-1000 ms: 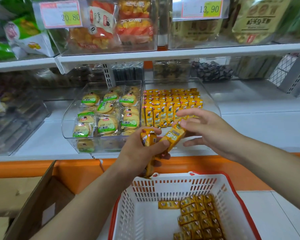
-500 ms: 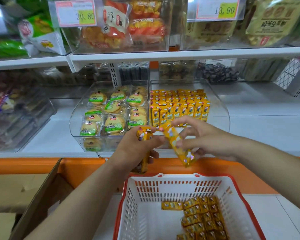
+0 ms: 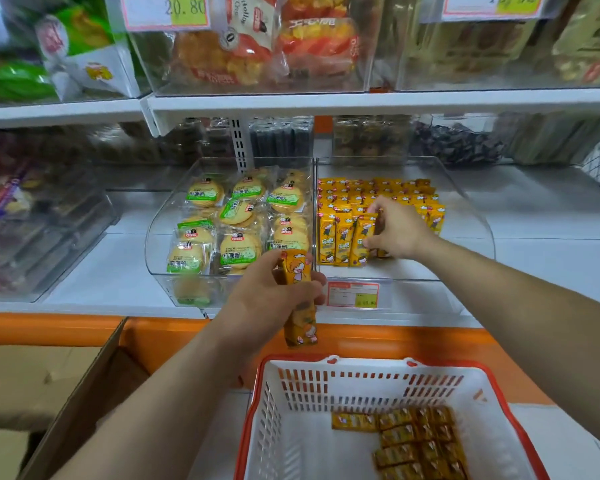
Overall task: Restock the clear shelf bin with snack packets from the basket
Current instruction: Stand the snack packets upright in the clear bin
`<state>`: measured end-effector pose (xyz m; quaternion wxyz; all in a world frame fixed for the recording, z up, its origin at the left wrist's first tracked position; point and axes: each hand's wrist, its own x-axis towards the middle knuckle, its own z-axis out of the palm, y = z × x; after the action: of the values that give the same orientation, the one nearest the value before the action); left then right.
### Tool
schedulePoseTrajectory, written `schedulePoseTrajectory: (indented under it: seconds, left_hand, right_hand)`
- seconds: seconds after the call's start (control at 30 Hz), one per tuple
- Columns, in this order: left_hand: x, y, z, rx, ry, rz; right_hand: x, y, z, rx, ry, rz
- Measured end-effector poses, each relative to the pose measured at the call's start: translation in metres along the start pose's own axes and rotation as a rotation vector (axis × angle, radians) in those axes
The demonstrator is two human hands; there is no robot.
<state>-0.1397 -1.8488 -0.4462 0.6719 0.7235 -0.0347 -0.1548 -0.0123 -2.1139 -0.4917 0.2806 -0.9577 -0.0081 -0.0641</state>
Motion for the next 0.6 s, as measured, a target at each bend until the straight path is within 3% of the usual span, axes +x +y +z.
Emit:
schedulePoseTrajectory:
  seconds: [0.6]
  left_hand:
    - [0.012,-0.006,0.008,0.155,0.015,-0.011]
  right_hand:
    - [0.015,0.004,0.005,-0.484,-0.099,-0.211]
